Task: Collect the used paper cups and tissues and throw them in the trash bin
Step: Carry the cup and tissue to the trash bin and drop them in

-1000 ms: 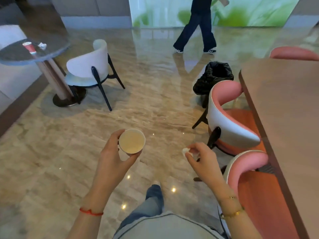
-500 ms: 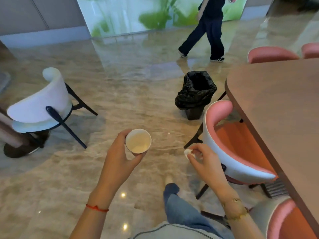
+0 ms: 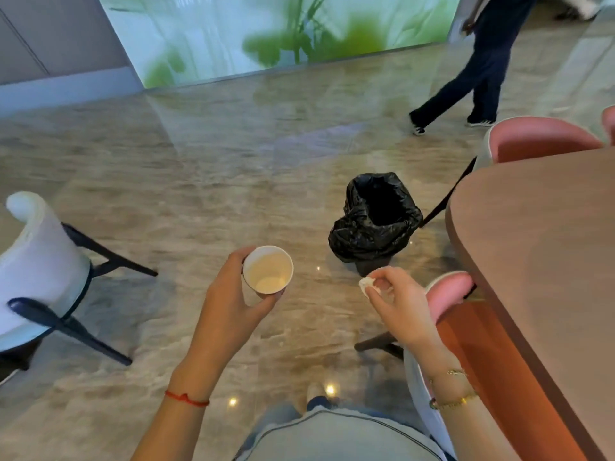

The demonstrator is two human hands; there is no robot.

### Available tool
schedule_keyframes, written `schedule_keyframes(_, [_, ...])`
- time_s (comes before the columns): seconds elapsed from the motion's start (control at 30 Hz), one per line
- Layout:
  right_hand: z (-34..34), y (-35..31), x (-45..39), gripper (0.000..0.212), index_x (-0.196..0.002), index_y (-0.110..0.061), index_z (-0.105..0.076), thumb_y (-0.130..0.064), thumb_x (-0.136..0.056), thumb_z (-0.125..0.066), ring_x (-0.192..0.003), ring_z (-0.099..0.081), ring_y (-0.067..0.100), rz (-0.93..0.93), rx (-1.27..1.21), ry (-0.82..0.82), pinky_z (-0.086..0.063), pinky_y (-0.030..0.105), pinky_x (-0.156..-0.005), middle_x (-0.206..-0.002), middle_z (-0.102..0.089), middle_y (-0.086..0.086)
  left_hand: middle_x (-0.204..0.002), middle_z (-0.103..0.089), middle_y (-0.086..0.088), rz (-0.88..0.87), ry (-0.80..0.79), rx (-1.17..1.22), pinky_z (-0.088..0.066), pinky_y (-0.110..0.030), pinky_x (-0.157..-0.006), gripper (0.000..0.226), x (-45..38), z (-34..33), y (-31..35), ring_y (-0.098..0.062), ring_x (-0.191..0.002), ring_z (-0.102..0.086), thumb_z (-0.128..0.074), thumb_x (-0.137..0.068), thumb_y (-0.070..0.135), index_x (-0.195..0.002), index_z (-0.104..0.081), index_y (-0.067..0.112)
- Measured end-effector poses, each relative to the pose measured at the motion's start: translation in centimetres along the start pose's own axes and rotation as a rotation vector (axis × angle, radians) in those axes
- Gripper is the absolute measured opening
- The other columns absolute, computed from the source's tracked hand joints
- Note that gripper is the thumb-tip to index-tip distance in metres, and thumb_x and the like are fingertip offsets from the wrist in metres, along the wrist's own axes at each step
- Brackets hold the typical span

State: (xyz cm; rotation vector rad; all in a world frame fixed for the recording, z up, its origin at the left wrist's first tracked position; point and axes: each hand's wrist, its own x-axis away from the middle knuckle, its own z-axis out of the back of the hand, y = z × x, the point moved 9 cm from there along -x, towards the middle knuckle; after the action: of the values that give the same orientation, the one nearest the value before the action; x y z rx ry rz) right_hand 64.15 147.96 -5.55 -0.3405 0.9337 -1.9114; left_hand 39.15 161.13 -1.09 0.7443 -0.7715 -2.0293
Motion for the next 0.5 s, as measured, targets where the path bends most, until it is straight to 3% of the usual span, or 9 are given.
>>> schedule_keyframes(0.1, [0.0, 1.4, -6.0, 0.011, -0.096, -0.02, -0.064, -0.018, -0.086, -0.067, -0.085, -0.055, 0.002, -0.034, -0.007, 0.022, -0.041, 0.013, -0.072, -0.087, -0.059, -0.009, -0.117, -0.048, 0.031, -0.009, -0.03, 0.015, -0.044, -0.013, -0.079, 0.068, -6.3, -1.8, -0.5, 0.006, -0.106, -0.051, -0.08, -0.072, 0.045, -0.124, -0.037, 0.045])
schedule_keyframes(0.3, [-0.3, 5.1, -15.5, 0.013, -0.096, -0.019, -0.063, -0.017, -0.085, -0.069, -0.084, -0.055, 0.006, -0.087, 0.035, 0.075, -0.045, 0.018, -0.073, -0.087, -0.06, -0.006, -0.115, -0.046, 0.038, -0.043, -0.119, 0.062, -0.042, -0.006, -0.074, 0.069, -18.9, -6.9, -2.1, 0.01, -0.106, -0.05, -0.081, -0.07, 0.044, -0.12, -0.034, 0.054])
schedule_keyframes(0.5, [-1.0, 9.7, -26.2, 0.011, -0.097, -0.022, -0.062, -0.022, -0.087, -0.066, -0.087, -0.056, 0.004, -0.199, 0.036, 0.127, -0.042, 0.013, -0.072, -0.089, -0.06, -0.008, -0.116, -0.049, 0.025, -0.09, -0.204, 0.068, -0.046, -0.021, -0.083, 0.069, -33.3, -13.1, -3.5, -0.003, -0.104, -0.053, -0.083, -0.069, 0.04, -0.123, -0.039, 0.044])
